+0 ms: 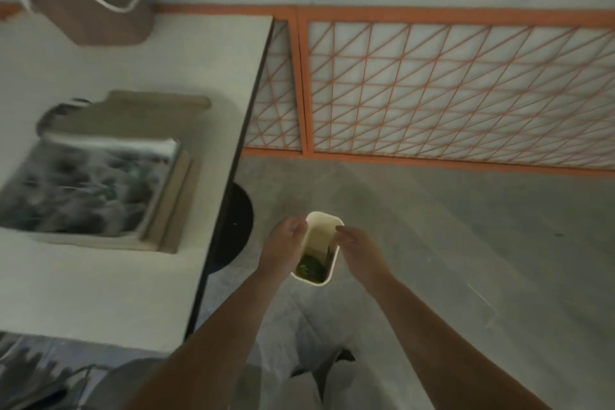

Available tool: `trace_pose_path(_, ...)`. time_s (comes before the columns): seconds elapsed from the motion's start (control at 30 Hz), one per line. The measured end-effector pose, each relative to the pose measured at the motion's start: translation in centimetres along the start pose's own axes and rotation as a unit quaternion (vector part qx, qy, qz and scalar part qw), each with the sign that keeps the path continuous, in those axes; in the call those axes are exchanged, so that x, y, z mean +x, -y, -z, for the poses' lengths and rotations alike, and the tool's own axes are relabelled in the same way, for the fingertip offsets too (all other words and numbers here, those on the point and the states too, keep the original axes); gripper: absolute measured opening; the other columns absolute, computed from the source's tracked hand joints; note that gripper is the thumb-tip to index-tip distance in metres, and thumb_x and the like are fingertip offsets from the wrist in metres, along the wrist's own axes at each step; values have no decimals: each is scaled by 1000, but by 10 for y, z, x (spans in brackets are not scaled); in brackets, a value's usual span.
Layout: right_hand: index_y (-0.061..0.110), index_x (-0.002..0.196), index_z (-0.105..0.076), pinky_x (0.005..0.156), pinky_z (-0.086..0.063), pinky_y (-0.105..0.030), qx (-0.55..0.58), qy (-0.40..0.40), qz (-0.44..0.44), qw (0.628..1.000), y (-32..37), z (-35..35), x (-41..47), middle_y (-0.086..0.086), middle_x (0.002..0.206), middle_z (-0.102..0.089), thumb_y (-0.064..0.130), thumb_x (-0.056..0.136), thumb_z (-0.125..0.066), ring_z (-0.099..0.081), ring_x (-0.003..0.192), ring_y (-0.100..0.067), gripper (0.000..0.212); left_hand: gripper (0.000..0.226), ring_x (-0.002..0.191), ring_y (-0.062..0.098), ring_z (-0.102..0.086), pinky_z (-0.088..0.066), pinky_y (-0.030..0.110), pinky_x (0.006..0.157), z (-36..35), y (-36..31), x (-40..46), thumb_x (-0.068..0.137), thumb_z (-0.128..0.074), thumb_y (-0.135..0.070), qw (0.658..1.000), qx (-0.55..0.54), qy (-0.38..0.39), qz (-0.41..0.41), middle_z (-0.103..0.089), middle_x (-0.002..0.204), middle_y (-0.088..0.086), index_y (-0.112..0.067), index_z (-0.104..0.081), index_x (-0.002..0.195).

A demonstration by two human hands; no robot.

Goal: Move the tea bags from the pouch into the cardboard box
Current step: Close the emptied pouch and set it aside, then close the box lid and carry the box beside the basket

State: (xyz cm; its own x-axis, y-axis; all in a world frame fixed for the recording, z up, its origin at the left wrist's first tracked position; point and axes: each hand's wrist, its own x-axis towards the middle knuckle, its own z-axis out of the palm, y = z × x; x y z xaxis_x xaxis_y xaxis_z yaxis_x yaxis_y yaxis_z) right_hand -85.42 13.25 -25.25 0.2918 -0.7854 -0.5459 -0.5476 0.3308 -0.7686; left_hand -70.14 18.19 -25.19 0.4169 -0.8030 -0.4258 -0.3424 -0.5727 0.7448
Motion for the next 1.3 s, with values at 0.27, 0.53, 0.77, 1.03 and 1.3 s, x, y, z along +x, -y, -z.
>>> trace_pose_path(0.27,17,116,-65,76,-42,-26,25,-27,77,996,122,9,-59,3,105,-64,22,98,-52,-59,92,-11,22,21,97,16,-66,-52,38,88,116,-60,-65,98,-51,-48,981,-104,-154,-63,-71,103,-3,-34,-66,100)
trace_pose_path(0.53,21,117,-62,72,-40,-27,38,18,116,992,200,-51,-62,4,97,-61,27,97,-49,-56,88,-13,25,19,100,19,-67,-51,29,87,214,-51,-67,104,-53,-20,967,-109,-218,-70,-71,107,1,-14,-67,116)
trace_pose_path(0.77,24,88,-59,70,-44,-31,66,-10,113,991,242,-113,-41,5,80,-60,28,96,-52,-57,76,-12,12,25,93,17,-66,-51,26,74,302,-16,-39,104,-51,-20,960,-87,-263,-41,-70,107,3,-22,-65,125)
trace_pose_path(1.03,16,125,-57,84,-46,-27,-42,-63,121,990,265,-168,-1,-2,120,-54,24,97,-55,-55,106,-16,29,31,124,34,-46,-34,41,104,372,29,21,99,-58,-20,964,108,-244,-17,-59,134,11,-19,-63,129)
trace_pose_path(1.3,25,119,-62,93,-53,-38,-44,-91,56,993,259,-197,22,-7,120,-61,41,101,-43,-62,101,-19,31,51,112,26,-59,-48,43,98,397,40,50,93,-52,-50,987,-26,-161,15,-61,126,5,-17,-56,133)
